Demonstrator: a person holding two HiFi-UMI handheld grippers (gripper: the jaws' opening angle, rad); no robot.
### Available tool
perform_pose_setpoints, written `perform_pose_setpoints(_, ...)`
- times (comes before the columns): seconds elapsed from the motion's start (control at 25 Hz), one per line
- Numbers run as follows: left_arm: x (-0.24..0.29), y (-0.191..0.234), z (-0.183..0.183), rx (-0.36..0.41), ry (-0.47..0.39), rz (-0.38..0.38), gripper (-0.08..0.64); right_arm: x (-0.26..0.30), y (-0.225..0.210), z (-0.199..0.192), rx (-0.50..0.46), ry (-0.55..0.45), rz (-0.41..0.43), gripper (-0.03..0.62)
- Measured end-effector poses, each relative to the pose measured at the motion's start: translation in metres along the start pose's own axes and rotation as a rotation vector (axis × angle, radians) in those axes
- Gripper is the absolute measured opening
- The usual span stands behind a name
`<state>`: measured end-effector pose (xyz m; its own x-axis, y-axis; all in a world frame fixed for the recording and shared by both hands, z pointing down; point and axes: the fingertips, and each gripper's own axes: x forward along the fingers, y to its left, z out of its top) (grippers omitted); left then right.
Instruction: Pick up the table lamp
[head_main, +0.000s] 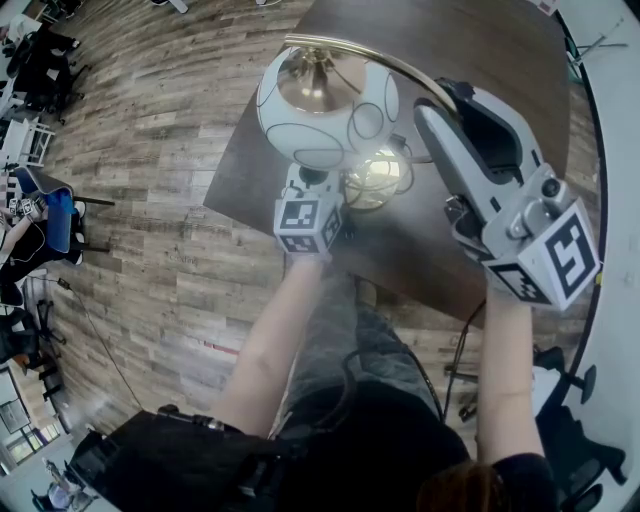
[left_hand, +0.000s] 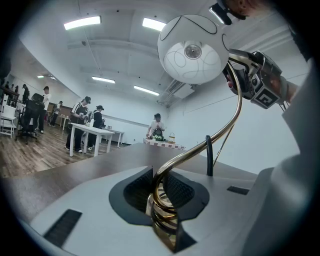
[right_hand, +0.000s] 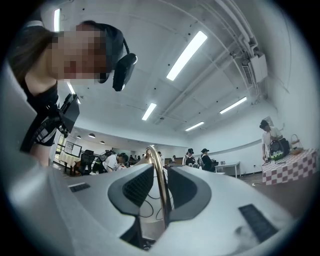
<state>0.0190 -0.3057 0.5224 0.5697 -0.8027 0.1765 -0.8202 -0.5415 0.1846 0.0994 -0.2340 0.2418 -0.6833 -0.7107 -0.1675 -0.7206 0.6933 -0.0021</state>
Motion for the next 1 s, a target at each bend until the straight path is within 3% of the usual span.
perform_pose_setpoints(1.0, -0.003, -0.006, -0.003, 0.030, -0.006, -0.022, 0.052, 0.004, 0.011, 0.010, 0.036, -0.026, 0.079, 0.046)
